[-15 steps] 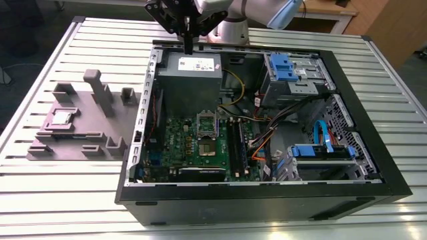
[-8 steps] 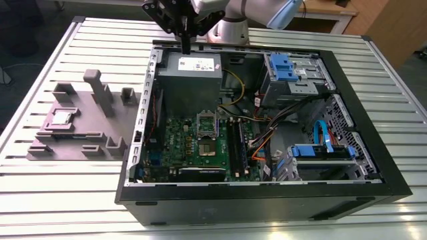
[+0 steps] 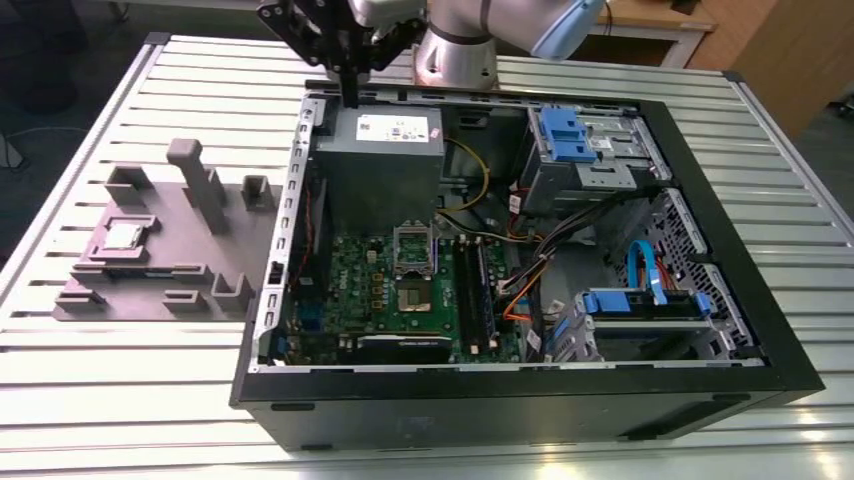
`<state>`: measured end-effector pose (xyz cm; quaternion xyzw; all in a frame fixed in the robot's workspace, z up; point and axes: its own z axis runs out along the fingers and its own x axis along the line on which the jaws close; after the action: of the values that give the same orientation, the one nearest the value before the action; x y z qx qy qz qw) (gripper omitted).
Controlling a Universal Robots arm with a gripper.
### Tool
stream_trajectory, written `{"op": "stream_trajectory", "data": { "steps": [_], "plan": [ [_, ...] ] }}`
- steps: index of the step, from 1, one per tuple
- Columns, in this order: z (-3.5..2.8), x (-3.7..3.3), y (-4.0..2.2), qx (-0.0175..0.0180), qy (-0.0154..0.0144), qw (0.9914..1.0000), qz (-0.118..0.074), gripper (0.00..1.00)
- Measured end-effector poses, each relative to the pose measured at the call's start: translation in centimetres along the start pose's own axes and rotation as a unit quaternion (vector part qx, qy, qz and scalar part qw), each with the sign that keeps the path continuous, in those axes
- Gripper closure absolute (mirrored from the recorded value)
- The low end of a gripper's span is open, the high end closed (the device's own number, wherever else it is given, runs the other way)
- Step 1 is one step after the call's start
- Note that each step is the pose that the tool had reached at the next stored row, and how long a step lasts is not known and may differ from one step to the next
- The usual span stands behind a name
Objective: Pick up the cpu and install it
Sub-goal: 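Reach for the cpu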
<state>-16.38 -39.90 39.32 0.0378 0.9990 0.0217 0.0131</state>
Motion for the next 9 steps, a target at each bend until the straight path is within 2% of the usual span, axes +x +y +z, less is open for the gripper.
{"op": "stream_trajectory", "data": {
  "steps": [9],
  "plan": [
    [-0.05, 4.08, -0.31, 0.0001, 0.0000, 1.00000, 0.000, 0.89]
  ]
}}
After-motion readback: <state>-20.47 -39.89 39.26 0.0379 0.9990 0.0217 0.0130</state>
